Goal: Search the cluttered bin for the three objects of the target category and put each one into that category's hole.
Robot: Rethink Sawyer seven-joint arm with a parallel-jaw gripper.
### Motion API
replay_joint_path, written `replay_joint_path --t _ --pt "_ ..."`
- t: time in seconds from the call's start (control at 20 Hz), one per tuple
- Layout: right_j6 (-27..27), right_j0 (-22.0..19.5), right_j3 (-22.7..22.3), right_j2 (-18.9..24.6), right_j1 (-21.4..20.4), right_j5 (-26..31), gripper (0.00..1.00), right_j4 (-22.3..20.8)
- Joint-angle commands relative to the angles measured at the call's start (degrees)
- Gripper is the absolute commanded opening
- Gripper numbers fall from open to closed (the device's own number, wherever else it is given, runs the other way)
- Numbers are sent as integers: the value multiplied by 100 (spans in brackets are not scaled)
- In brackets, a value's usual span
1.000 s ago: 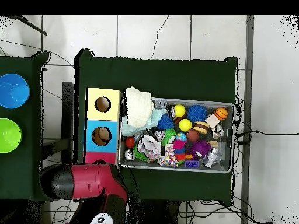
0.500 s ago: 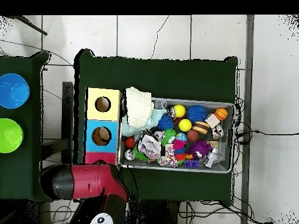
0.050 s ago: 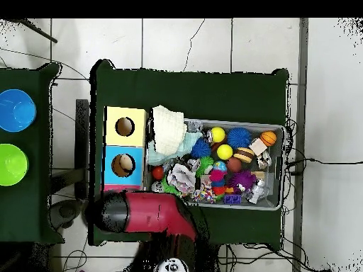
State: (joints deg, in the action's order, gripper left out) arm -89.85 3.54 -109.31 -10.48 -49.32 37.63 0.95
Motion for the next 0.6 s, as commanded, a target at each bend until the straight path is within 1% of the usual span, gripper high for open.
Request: replay_joint_path --t 0.05,0.15,0.25,0.3,0.45,0.5,0.6 --pt "1729 -1683 -464 584 -671 -233 100 -794" --pt "1510 -1901 -485 785 -548 -456 100 -962" --pt "1511 -2082 -399 1015 -671 -158 100 -918" --pt "1506 -2088 -280 1029 -747 95 100 -935" --pt "1099 -1886 -69 1086 -828 463 100 -1063" --pt "989 -1814 -84 1075 -851 490 100 -1123" --pt "824 -1767 -291 1145 -882 260 100 -1154"
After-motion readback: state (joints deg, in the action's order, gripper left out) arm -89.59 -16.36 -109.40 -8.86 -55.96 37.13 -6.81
